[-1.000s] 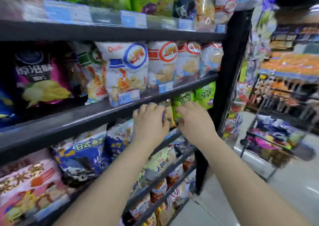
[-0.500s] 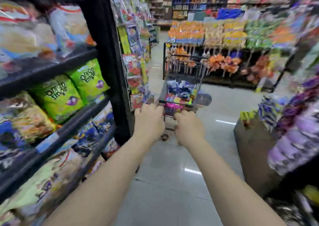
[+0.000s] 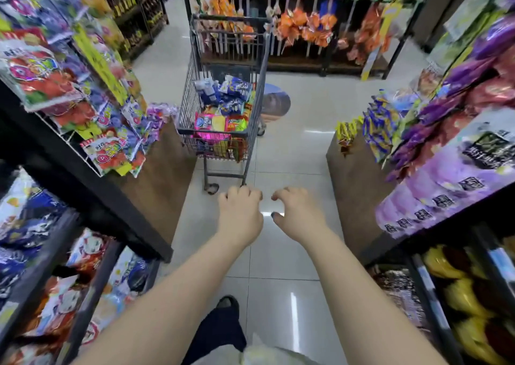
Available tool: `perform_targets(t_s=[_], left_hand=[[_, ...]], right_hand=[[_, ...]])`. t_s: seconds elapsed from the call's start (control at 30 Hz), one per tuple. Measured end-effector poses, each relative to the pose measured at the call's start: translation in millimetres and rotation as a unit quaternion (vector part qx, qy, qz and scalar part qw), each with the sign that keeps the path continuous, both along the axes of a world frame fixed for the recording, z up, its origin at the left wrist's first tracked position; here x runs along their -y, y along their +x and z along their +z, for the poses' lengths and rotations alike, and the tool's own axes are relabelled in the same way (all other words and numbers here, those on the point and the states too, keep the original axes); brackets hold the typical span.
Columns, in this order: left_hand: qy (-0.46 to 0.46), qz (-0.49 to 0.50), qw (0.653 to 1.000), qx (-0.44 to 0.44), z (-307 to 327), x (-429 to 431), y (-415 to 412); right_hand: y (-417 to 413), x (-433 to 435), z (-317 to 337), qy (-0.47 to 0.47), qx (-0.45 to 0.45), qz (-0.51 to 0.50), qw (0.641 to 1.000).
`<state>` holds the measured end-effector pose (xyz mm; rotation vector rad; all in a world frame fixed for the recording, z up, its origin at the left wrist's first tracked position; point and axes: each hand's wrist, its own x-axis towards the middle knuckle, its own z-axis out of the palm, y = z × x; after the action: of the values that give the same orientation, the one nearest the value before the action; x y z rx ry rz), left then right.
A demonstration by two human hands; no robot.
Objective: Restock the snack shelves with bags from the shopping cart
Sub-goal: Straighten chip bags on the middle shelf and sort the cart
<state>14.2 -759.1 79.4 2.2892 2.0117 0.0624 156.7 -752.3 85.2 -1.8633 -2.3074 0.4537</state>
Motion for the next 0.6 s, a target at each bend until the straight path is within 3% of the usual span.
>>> perform_targets(t_s=[0.3,0.6], left_hand=[[-0.037,-0.034,0.999,-0.002,-38,-188,-30],[-0.088,0.015,0.996,0.021,-61,-360,-98]], right_hand=[[-27,-179,-29,-0.035,0.053,-0.011,0.998],[-95,-348,-38,-0.076,0.065,0.013,0.995]])
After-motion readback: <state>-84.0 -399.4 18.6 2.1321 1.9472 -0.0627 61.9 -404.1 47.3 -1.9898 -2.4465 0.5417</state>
